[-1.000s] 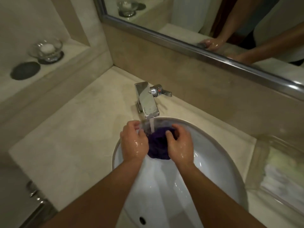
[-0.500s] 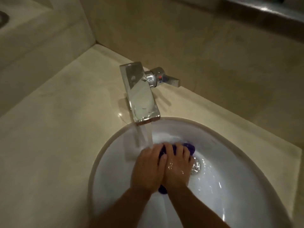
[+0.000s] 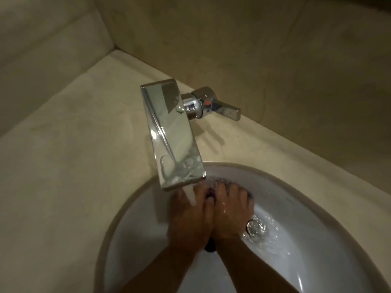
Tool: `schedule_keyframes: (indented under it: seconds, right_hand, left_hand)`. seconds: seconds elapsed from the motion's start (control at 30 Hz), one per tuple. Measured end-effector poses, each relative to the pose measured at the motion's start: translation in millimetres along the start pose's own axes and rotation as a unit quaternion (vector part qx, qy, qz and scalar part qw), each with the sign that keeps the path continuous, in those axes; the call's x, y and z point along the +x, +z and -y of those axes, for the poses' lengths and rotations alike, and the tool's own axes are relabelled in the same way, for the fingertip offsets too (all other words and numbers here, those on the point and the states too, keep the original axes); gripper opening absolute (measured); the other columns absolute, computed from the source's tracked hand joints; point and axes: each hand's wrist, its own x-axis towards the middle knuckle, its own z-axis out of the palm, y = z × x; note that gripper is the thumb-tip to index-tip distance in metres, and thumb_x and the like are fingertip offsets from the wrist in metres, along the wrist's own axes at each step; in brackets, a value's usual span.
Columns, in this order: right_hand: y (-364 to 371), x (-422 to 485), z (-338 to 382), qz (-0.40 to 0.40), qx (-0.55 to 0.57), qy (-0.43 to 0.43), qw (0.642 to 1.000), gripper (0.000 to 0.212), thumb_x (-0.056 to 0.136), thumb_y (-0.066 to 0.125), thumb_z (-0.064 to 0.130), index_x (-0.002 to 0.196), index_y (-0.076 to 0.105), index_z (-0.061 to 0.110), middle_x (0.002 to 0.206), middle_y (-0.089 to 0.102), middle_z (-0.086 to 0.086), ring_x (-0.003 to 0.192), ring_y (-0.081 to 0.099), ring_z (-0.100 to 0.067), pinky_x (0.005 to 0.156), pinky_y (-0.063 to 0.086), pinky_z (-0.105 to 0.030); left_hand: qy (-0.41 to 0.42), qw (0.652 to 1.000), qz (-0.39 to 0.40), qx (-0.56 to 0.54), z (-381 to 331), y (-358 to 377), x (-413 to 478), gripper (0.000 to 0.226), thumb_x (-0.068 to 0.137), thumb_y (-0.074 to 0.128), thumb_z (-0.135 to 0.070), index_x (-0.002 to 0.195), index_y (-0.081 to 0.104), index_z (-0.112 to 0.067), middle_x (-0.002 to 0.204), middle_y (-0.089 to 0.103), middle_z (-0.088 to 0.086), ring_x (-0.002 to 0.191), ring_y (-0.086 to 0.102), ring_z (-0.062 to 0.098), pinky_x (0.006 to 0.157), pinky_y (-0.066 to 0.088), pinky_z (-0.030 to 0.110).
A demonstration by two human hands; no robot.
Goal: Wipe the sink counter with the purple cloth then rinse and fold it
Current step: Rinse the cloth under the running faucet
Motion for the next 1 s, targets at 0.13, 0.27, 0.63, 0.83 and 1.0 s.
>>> schedule_keyframes:
  seconds: [0.13, 0.27, 0.63, 0.83, 1.0]
  right_hand:
    - [-21.4, 1.1, 4.9, 0.096, 0.094, 0.019, 0.991, 0.030, 0.083, 0.044, 0.056, 0.084, 0.060, 0.030, 0.089, 0.060, 0.007, 0.089, 0.053, -0.022, 0.081, 0.043, -0.040]
    - [-56.6, -6.9, 22.6, 0.111, 0.399, 0.152, 0.898, 0.025, 0.076, 0.050, 0.050, 0.076, 0.055, 0.026, 0.074, 0.061, 0.007, 0.078, 0.057, -0.017, 0.066, 0.043, -0.031]
    - [-31.7, -22.8, 53.8, 0.127, 0.718, 0.453, 0.513, 0.034, 0.091, 0.063, 0.038, 0.106, 0.070, 0.008, 0.092, 0.070, -0.013, 0.087, 0.069, -0.019, 0.091, 0.054, -0.038]
    - [-11.6, -8.8, 38.8, 0.170, 0.213, 0.091, 0.958, 0.022, 0.094, 0.052, 0.026, 0.109, 0.063, 0.014, 0.104, 0.059, -0.001, 0.092, 0.060, -0.021, 0.085, 0.043, -0.035]
    - [-0.7, 1.9, 40.0, 0.144, 0.072, 0.017, 0.987, 0.019, 0.091, 0.056, 0.021, 0.105, 0.067, 0.017, 0.099, 0.066, -0.005, 0.081, 0.070, -0.027, 0.068, 0.053, -0.037]
  left_hand:
    - [-0.052, 0.976, -0.018, -0.210, -6.4, -26.3, -9.4, 0.026, 0.096, 0.043, -0.052, 0.110, 0.061, -0.039, 0.102, 0.067, -0.015, 0.096, 0.061, -0.005, 0.090, 0.049, 0.029]
    - [-0.126, 0.927, -0.062, -0.347, -14.3, -43.9, -22.9, 0.031, 0.079, 0.048, -0.063, 0.106, 0.061, -0.052, 0.101, 0.070, -0.018, 0.094, 0.065, 0.003, 0.094, 0.052, 0.039]
    - [0.061, 0.991, -0.117, -0.005, -18.6, -32.8, -10.8, 0.032, 0.085, 0.050, -0.055, 0.085, 0.069, -0.029, 0.087, 0.065, -0.011, 0.089, 0.058, 0.008, 0.083, 0.050, 0.030]
    - [0.061, 0.993, -0.099, 0.035, -0.3, -18.8, 12.4, 0.028, 0.089, 0.041, -0.058, 0.082, 0.049, -0.031, 0.083, 0.052, -0.012, 0.078, 0.050, 0.006, 0.076, 0.044, 0.025]
    - [-0.002, 0.996, -0.070, 0.060, 7.0, -14.7, 18.1, 0.043, 0.088, 0.027, -0.069, 0.094, 0.049, -0.032, 0.090, 0.054, -0.011, 0.082, 0.054, 0.008, 0.074, 0.044, 0.025]
